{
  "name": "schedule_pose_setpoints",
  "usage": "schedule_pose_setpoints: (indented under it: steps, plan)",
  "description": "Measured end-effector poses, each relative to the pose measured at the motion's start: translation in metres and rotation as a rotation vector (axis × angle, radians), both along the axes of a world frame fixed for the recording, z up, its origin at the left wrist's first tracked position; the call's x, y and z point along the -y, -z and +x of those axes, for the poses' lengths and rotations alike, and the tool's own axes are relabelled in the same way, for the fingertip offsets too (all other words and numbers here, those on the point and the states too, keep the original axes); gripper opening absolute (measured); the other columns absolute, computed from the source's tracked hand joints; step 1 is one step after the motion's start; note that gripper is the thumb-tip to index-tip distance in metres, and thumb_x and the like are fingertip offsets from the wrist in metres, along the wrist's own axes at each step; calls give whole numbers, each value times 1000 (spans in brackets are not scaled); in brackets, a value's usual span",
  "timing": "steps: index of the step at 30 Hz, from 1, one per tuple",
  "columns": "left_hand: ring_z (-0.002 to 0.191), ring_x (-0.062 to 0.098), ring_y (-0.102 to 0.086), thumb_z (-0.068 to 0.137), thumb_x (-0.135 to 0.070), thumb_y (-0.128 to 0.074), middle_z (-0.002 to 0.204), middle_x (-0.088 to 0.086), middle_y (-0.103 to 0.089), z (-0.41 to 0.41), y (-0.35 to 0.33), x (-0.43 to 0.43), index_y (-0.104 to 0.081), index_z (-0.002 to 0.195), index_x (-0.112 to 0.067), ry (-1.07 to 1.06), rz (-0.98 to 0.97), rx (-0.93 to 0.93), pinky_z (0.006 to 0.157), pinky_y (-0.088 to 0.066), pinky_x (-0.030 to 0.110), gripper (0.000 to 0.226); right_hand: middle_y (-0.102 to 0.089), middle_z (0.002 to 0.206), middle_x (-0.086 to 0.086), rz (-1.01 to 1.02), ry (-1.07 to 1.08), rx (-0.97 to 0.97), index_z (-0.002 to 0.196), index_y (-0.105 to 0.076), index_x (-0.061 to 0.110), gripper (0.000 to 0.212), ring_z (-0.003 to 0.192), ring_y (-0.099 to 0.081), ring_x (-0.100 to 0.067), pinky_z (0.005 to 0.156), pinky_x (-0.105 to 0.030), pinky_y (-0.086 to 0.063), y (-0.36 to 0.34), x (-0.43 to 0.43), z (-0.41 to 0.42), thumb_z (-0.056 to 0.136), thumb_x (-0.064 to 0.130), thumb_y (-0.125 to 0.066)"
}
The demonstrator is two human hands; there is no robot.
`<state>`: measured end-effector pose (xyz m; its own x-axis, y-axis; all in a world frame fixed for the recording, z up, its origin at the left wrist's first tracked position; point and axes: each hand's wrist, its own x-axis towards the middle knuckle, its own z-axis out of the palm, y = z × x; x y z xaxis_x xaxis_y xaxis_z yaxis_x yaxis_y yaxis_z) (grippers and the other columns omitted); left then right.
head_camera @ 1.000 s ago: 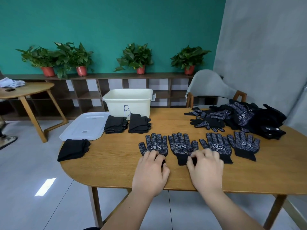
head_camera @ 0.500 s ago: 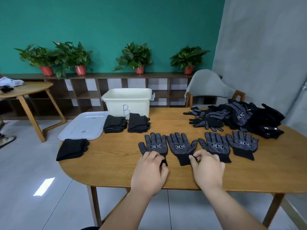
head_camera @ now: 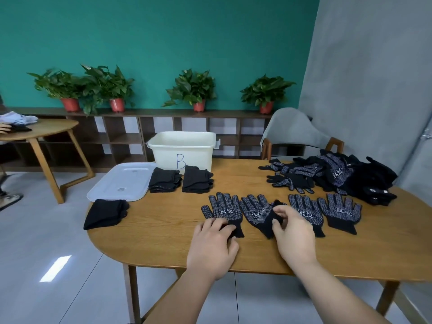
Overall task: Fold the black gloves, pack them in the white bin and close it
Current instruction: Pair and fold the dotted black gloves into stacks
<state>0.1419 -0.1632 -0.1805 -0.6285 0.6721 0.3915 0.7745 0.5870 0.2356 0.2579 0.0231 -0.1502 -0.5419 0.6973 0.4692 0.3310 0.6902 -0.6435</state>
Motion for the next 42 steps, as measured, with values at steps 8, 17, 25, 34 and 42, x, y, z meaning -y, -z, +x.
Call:
schedule_pose_setpoints:
  steps: [8,17,25,34,42]
  plan:
    - [138,2,-38,104,-51,-42,145,-25,-50,-9,0,3,-58,145,-39,88,113,110,121,-25,31,46,-68,107,21,182,-280,37,126,-64,40,41,102,-63,1,96,-23,-49,-113,1,4,94,15,-73]
    - [134,9,-35,106,-34,-44,140,-23,-51,-15,3,1,-65,140,-36,49,106,162,118,-26,30,40,-72,92,22,160,-368,122,124,-68,36,41,98,-66,1,105,-37,-52,-150,-8,-27,91,13,-77]
    - [139,7,-28,100,-45,-52,142,-26,-46,-20,5,1,-62,143,-36,65,138,199,119,-27,31,44,-66,109,8,429,-329,-23,122,-71,35,31,97,-64,-8,98,-28,-51,-127,14,-46,97,16,-70]
    - [139,7,-31,93,-62,-48,139,-23,-50,-20,6,-2,-60,142,-34,13,108,186,120,-28,32,58,-71,108,11,511,-418,507,118,-73,31,37,110,-60,-16,76,-32,-54,10,30,-50,90,7,-67]
    - [137,7,-34,92,-66,-50,138,-24,-52,-19,4,-3,-61,140,-36,-14,110,179,119,-29,32,57,-63,80,8,786,-422,381,85,-71,22,34,84,-61,-18,46,-29,-49,0,19,-41,60,8,-90]
